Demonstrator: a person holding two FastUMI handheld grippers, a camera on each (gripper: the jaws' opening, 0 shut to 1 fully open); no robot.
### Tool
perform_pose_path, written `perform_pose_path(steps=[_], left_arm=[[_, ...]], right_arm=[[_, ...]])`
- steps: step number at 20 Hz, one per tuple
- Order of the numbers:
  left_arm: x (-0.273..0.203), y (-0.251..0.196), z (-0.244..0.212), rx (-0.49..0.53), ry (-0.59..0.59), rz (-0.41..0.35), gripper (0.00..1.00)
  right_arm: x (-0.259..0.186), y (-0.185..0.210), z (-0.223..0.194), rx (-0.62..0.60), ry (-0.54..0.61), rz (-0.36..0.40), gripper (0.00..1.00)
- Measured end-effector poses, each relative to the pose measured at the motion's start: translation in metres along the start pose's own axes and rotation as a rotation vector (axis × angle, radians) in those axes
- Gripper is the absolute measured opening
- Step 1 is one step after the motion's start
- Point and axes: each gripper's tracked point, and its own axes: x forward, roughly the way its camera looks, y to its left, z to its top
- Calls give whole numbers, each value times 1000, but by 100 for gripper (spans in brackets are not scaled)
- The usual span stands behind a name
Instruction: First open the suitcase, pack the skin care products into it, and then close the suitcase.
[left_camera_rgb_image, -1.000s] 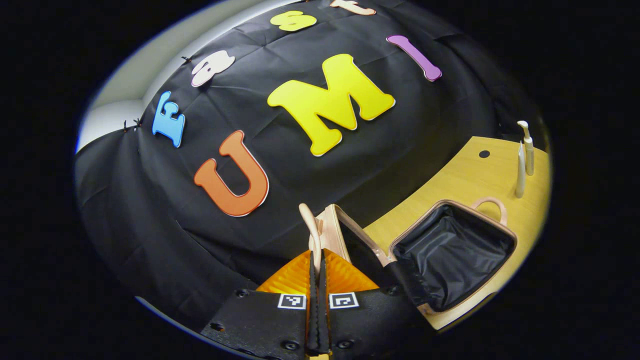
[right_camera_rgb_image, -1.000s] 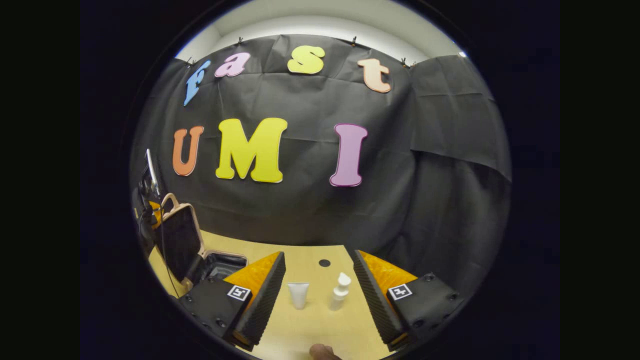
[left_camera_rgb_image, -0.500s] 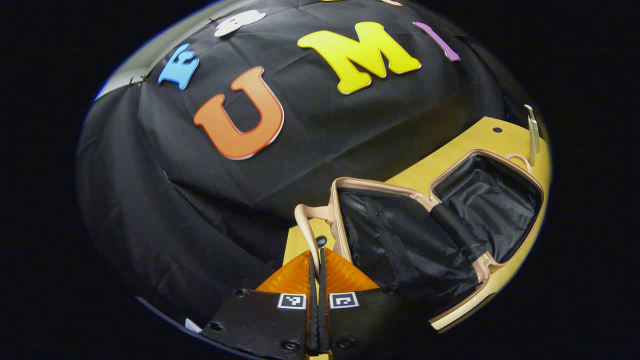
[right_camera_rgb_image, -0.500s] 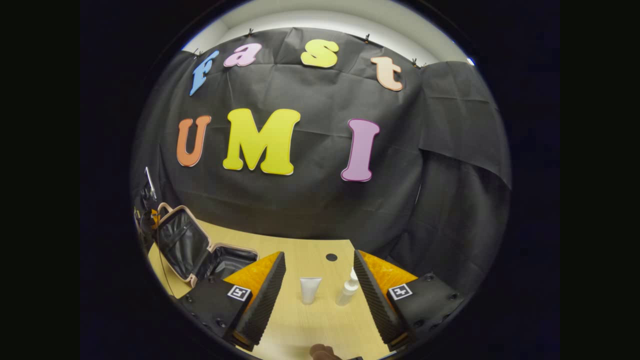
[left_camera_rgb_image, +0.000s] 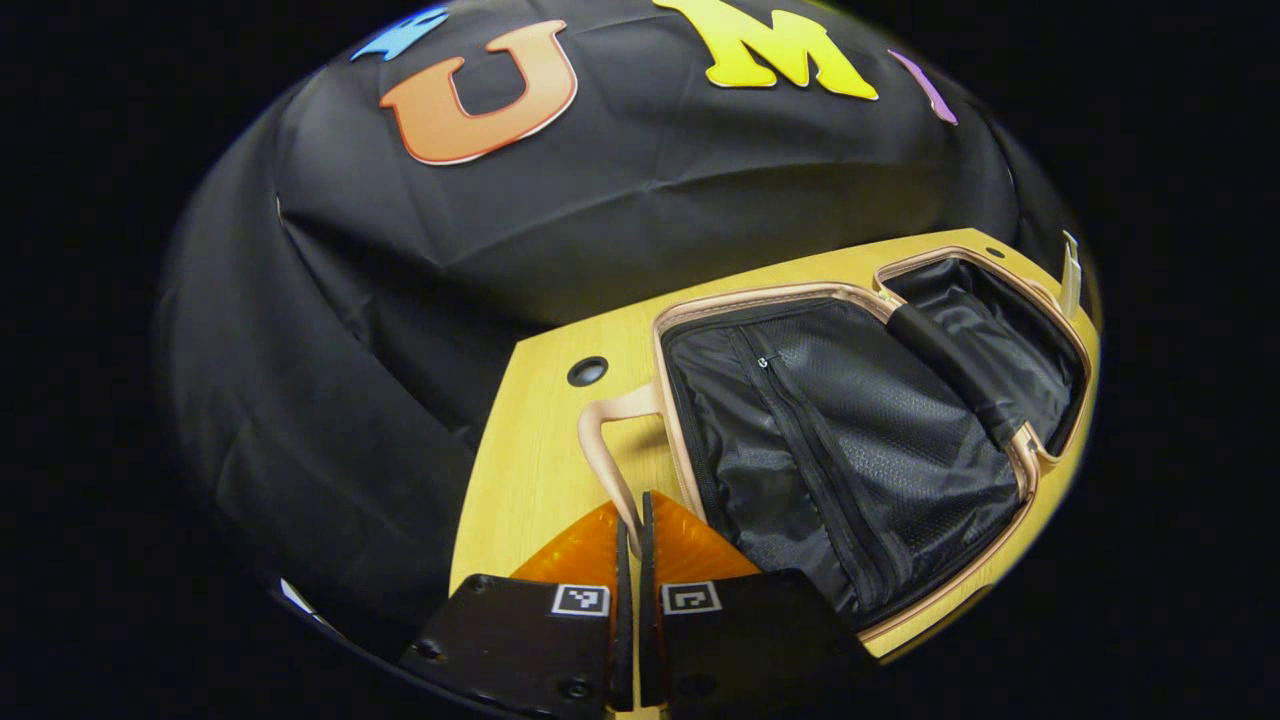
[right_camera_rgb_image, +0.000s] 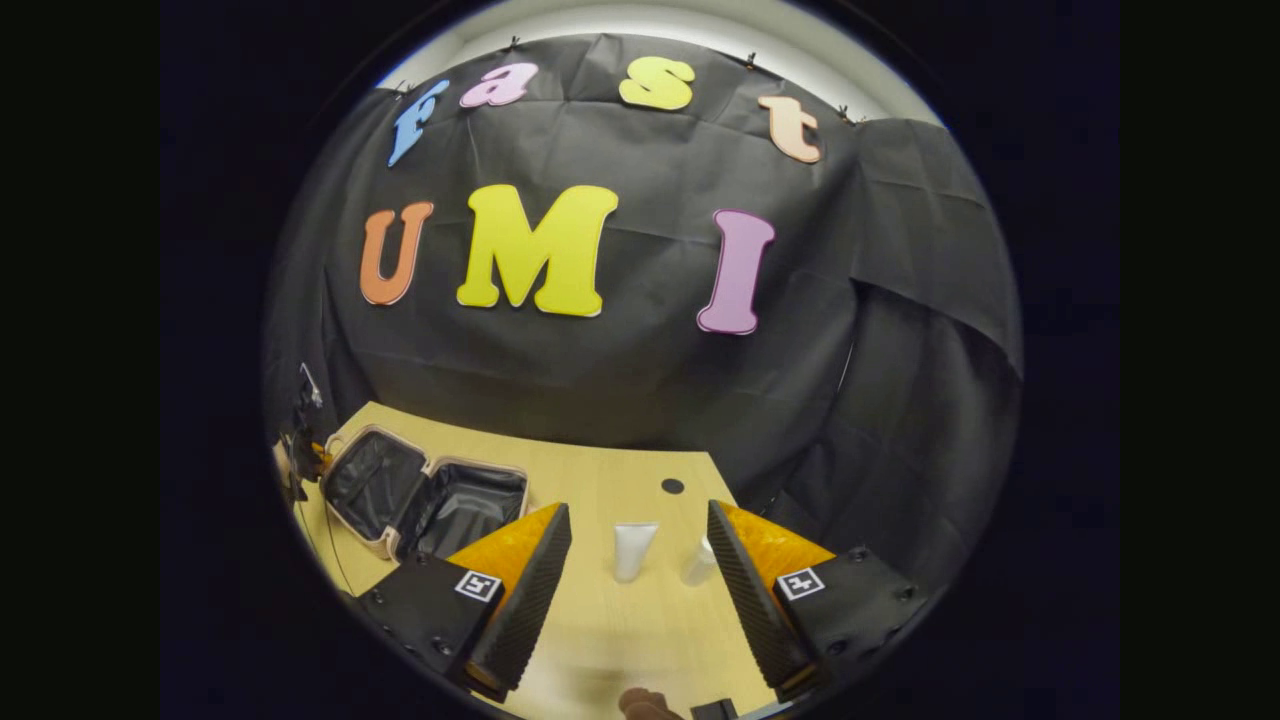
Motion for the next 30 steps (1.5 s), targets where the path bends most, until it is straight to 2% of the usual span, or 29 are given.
perform_pose_path(steps=[2,3,5,8,11,14,18,20,26,30], left_arm=[[6,-5,-8,-13,18,-24,10],[9,-1,-13,-8,30,-8,11],[9,7,-13,-12,17,14,42],[1,24,-12,-21,27,81,70],[-24,12,6,-67,-19,88,100],[-53,-19,34,-100,-81,74,97],[-87,-91,73,-113,-140,34,97],[-102,-139,89,-104,-153,-6,97],[-142,-302,131,-30,-210,-195,99],[-151,-393,155,-18,-205,-272,99]], right_arm=[[-1,1,-4,-12,9,-1,81],[-3,0,-5,-14,9,0,81],[-5,-2,-5,-21,6,0,81],[-5,-6,-8,-27,4,10,81],[-3,-13,-13,-33,-4,26,81],[0,-26,-19,-32,-10,48,81],[9,-56,-27,-29,-22,82,81],[16,-71,-33,-16,-17,104,81],[38,-116,-49,-16,-15,160,81],[47,-144,-61,-30,-2,201,81]])
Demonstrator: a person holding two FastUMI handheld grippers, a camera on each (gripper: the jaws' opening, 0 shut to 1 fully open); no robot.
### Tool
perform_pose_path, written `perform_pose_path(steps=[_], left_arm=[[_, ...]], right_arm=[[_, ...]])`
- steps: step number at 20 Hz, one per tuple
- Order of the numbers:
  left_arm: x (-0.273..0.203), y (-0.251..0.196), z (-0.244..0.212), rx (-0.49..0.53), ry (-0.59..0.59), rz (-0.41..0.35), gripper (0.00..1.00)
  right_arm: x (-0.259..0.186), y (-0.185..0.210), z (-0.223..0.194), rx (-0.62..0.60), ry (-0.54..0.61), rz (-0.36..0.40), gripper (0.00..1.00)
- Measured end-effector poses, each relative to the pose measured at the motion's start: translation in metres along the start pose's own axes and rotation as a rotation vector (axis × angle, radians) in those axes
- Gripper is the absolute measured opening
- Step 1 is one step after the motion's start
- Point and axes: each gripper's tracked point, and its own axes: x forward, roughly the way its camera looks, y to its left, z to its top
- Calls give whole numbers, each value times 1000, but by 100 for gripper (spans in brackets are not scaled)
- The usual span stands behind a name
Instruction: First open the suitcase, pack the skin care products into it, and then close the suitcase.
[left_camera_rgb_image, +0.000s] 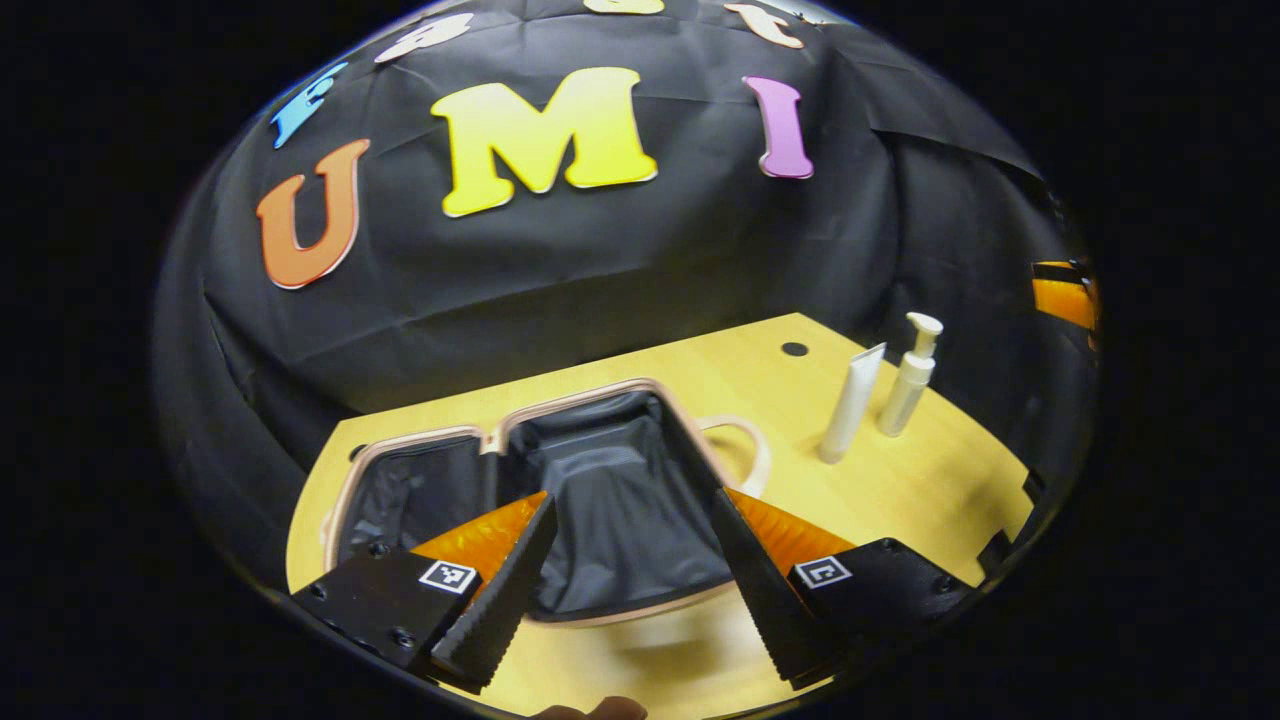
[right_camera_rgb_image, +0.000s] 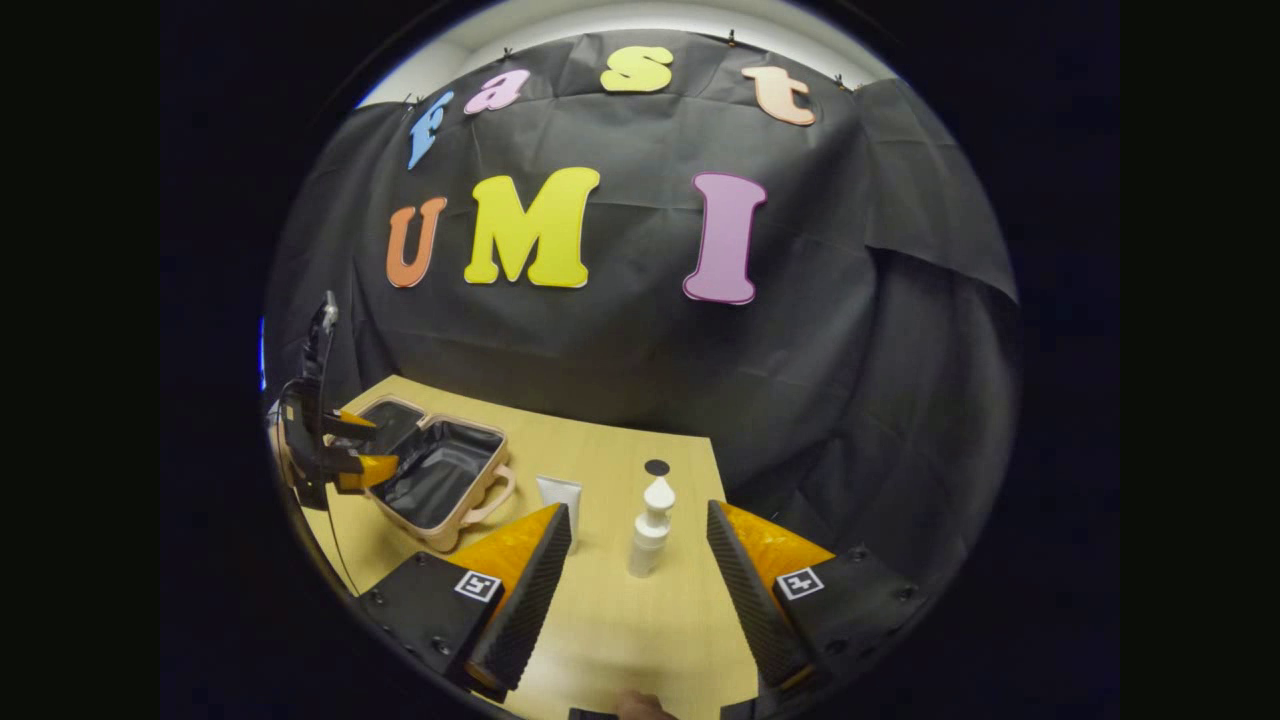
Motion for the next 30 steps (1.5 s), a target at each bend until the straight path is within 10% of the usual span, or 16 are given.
perform_pose_path(steps=[8,19,25,30], left_arm=[[65,-140,1,-66,49,-126,99],[170,-212,-14,-215,84,-185,100],[195,-211,-17,-226,51,-157,60],[186,-217,-17,-230,63,-178,54]], right_arm=[[17,-55,-44,-13,74,59,81],[30,-110,-91,-33,165,50,81],[44,-116,-98,-52,186,52,81],[66,-98,-88,-3,146,107,81]])
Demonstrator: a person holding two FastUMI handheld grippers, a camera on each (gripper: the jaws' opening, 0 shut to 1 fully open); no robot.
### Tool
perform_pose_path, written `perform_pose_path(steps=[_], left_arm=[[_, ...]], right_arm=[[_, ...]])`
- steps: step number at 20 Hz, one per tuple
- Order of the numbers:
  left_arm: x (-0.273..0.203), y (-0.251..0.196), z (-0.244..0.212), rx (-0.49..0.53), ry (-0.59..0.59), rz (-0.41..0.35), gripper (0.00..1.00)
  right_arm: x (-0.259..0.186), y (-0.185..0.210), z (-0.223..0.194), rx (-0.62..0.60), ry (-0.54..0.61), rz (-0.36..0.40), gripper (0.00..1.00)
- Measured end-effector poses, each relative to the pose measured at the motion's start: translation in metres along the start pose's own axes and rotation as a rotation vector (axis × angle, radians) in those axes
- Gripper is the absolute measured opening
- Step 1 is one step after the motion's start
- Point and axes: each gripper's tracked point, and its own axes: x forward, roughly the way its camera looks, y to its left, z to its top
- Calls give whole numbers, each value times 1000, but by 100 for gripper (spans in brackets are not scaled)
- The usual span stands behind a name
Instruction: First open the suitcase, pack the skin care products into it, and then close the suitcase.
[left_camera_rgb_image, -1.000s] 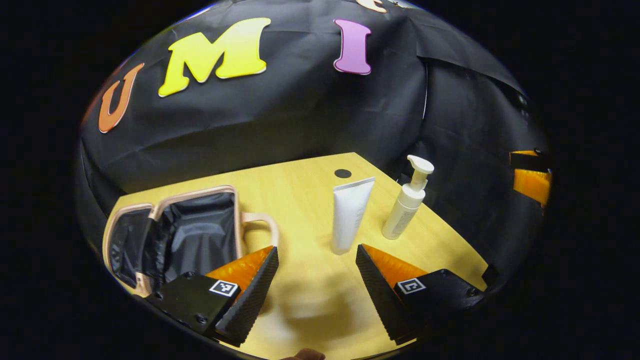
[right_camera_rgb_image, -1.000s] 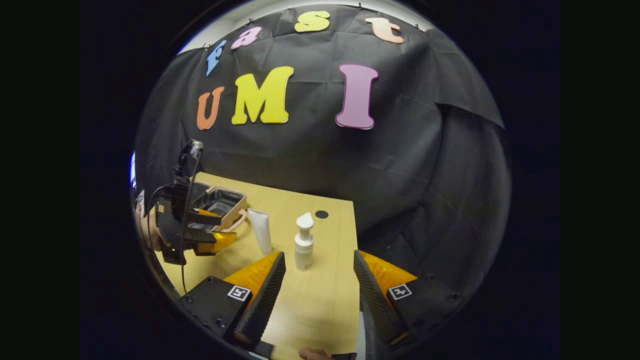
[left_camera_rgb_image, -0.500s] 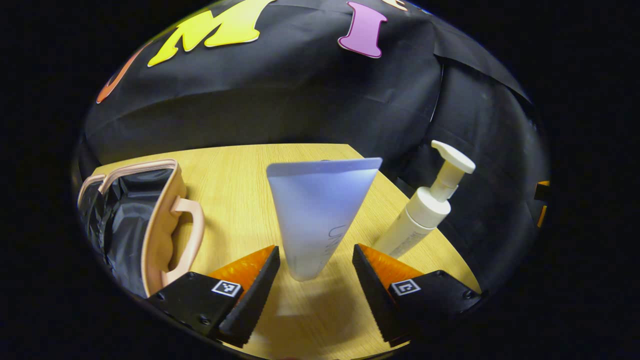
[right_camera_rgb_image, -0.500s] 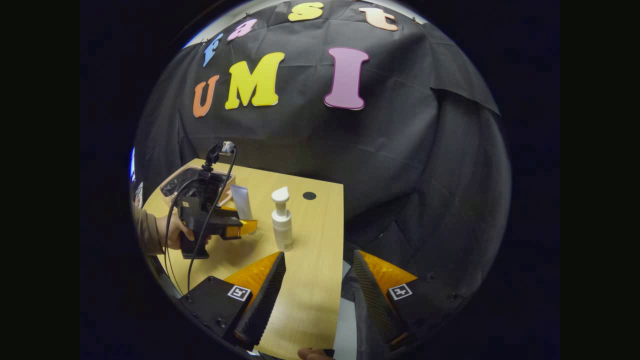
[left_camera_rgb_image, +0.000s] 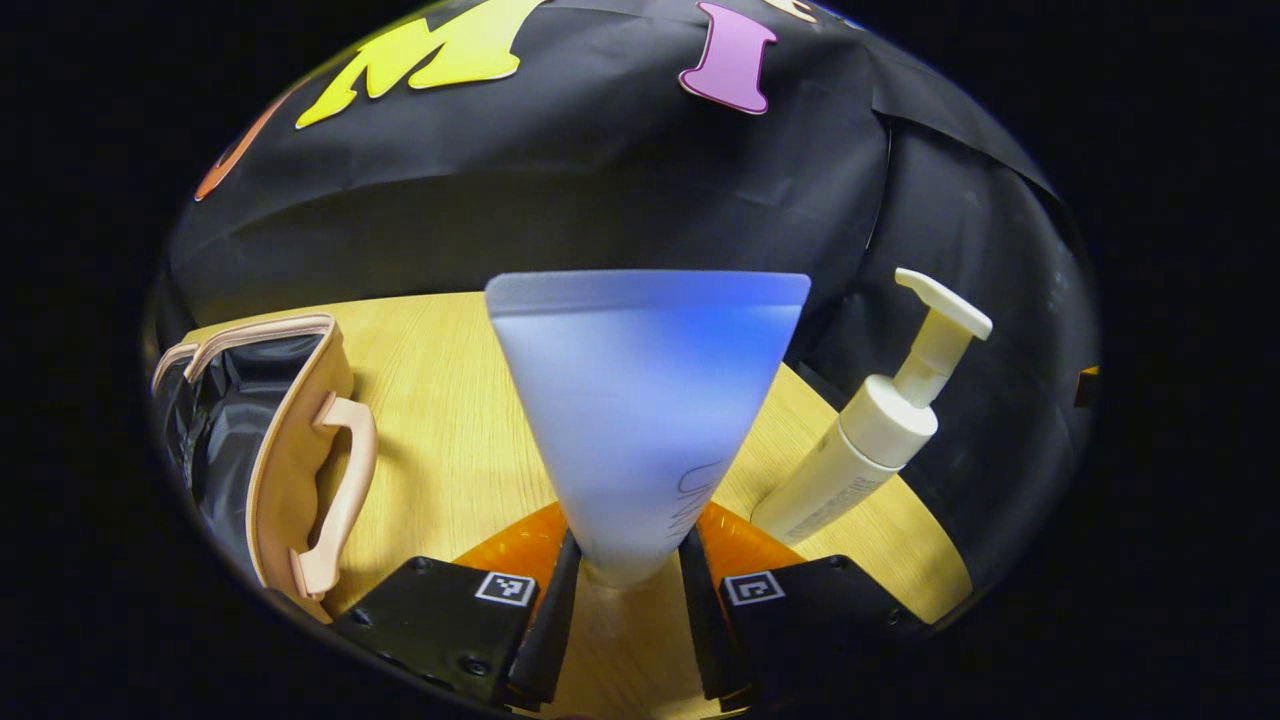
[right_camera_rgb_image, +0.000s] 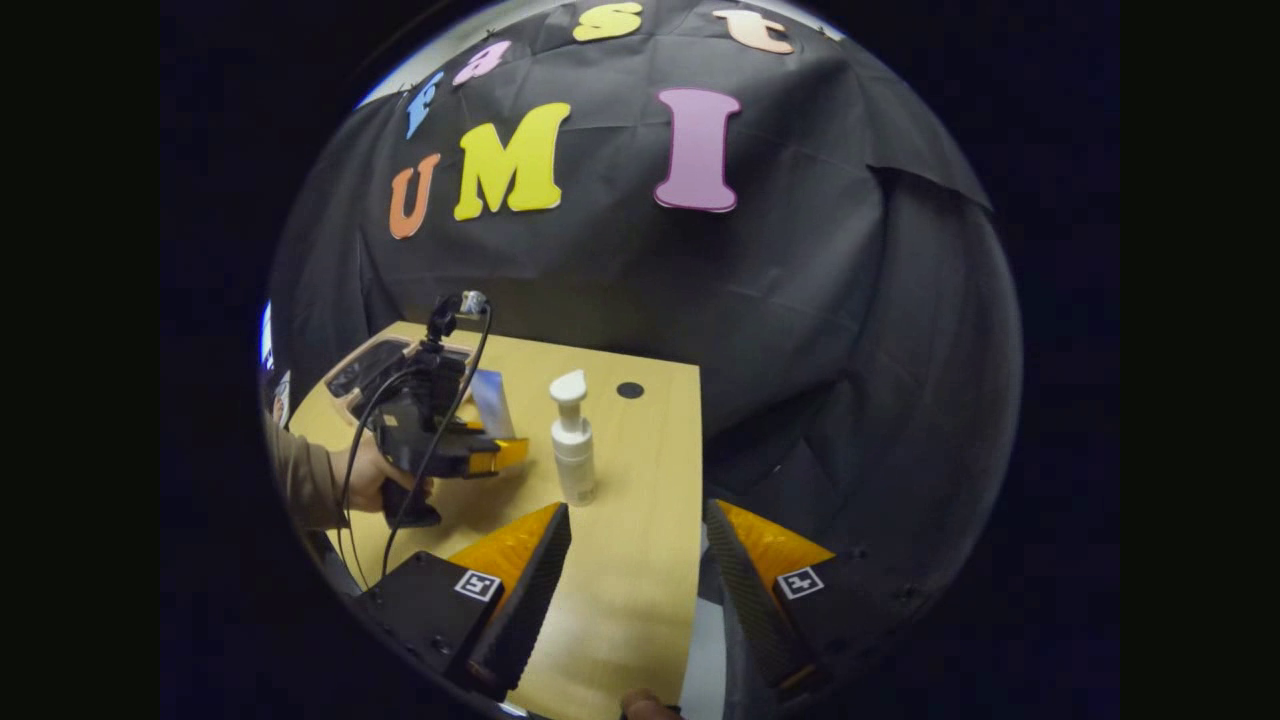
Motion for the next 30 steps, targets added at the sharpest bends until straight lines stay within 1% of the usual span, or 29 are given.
perform_pose_path(steps=[2,4,9,10,12,15,17,18,19,20,21,23,26,27,28,30], left_arm=[[-12,-2,1,4,-1,-2,54],[-27,-2,2,12,4,-3,54],[-90,0,15,17,-13,17,53],[-105,2,14,26,-8,25,53],[-132,7,13,35,-3,44,53],[-169,14,8,15,9,80,53],[-192,22,8,1,5,111,53],[-202,26,5,-13,6,122,53],[-210,28,2,-30,14,119,53],[-219,32,0,-34,12,135,53],[-226,41,-1,-31,9,151,53],[-238,53,-2,-29,-4,171,53],[-251,70,3,-57,-30,157,53],[-253,80,6,-56,-32,151,53],[-256,95,7,-50,-28,160,53],[-261,121,10,-60,-28,160,53]], right_arm=[[17,6,4,-6,-12,15,81],[35,20,10,-20,-27,43,81],[88,54,12,-21,-46,118,81],[102,56,11,-22,-47,115,82],[129,57,3,-25,-39,103,81],[158,58,-10,-7,-24,82,82],[171,59,-23,-1,8,60,83],[173,64,-27,17,20,74,77],[174,66,-30,31,27,74,67],[172,66,-27,31,17,61,57],[173,66,-28,26,17,55,53],[172,67,-28,37,19,42,52],[164,73,-30,29,34,13,49],[157,75,-28,27,35,-5,49],[148,79,-26,35,41,-19,49],[124,93,-18,56,37,-28,49]])
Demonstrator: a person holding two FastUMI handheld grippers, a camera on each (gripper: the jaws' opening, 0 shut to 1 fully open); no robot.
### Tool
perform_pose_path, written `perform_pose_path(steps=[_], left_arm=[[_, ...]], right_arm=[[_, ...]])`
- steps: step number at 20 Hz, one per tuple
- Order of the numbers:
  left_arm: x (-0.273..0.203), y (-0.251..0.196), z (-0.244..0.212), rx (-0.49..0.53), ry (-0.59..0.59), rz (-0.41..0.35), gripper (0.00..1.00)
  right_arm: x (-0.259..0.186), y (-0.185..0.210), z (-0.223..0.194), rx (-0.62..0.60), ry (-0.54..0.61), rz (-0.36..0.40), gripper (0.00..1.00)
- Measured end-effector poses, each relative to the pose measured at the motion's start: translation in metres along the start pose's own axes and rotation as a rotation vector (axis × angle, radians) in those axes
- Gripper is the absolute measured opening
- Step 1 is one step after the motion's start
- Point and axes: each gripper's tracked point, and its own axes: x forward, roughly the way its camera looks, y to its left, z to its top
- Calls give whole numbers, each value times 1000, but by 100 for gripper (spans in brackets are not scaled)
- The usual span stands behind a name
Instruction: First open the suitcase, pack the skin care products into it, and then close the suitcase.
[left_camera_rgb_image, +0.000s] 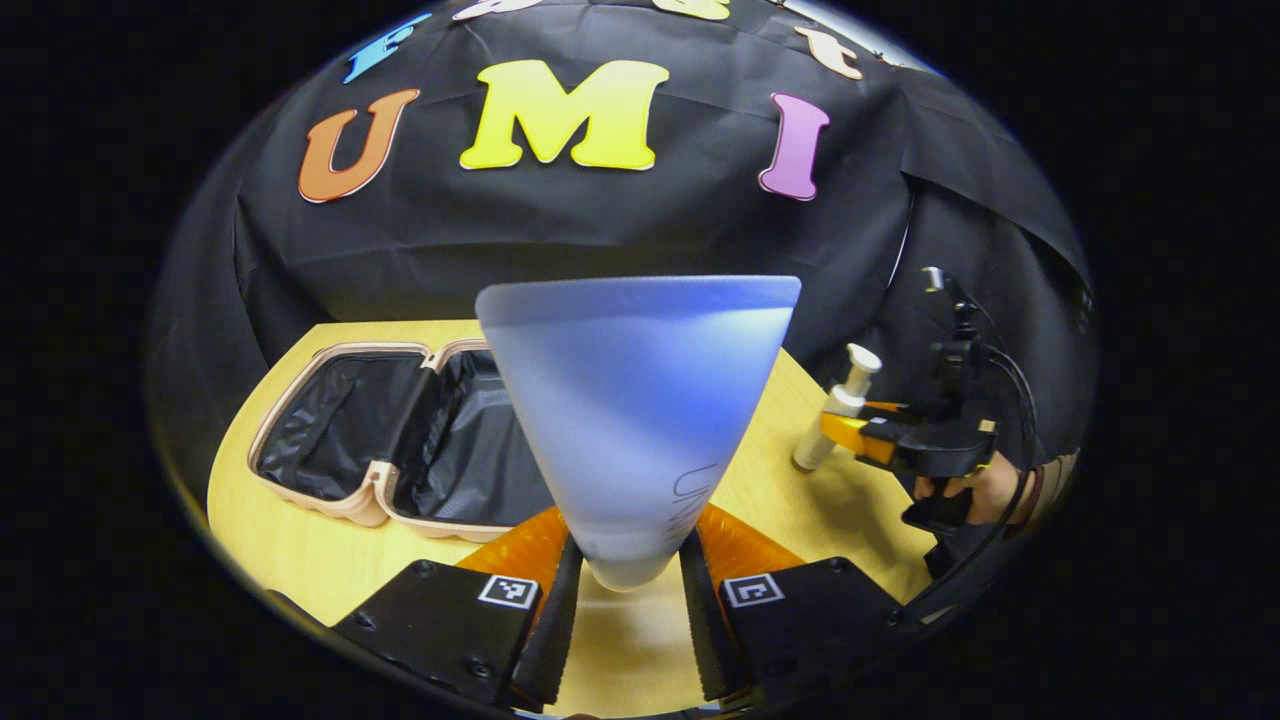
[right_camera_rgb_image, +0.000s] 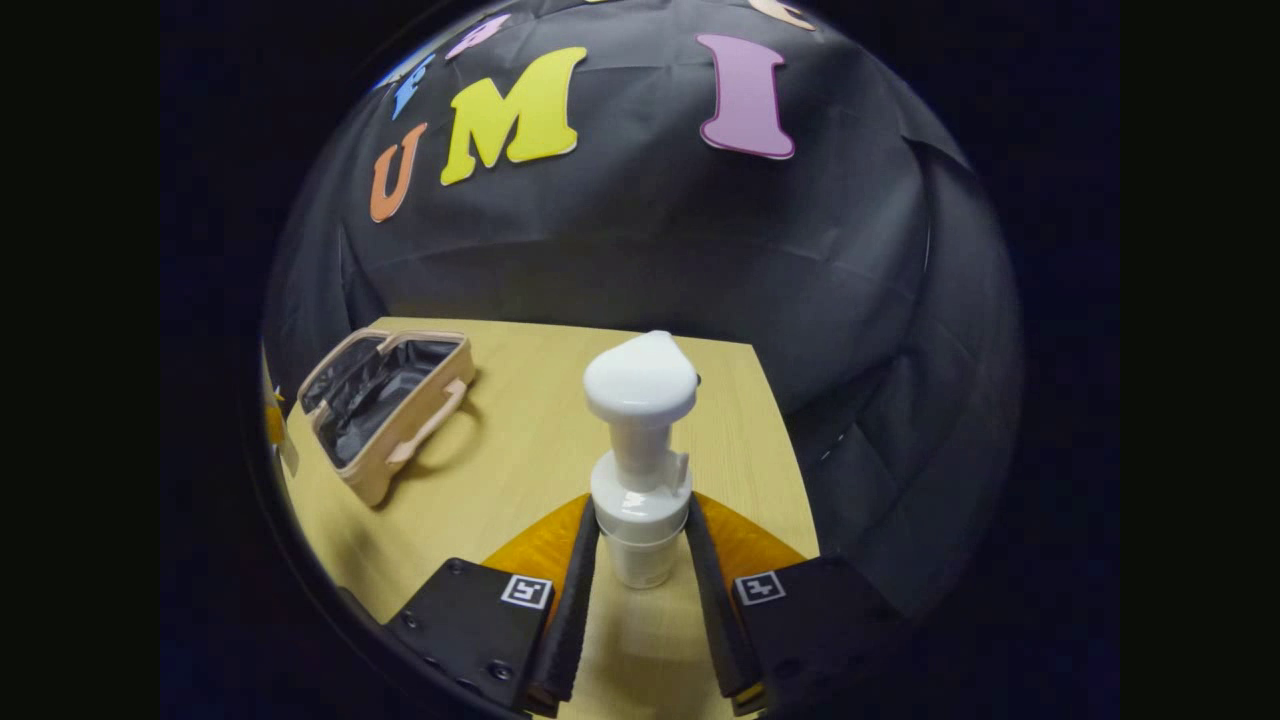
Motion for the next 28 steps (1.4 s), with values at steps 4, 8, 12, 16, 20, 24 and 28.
perform_pose_path(steps=[4,8,12,16,20,24,28], left_arm=[[15,63,7,-9,41,50,53],[56,119,-3,-23,125,84,53],[89,144,-24,-18,223,98,53],[107,153,-46,-34,298,103,53],[117,161,-62,-15,373,130,53],[134,167,-59,61,401,155,53],[143,169,-75,51,463,173,53]], right_arm=[[-57,45,26,46,-25,8,49],[-94,85,48,33,-63,22,49],[-105,112,54,29,-59,33,49],[-102,119,55,27,-53,12,49],[-96,120,52,31,-38,9,49],[-92,117,53,38,-32,5,49],[-89,115,48,32,-20,-1,49]])
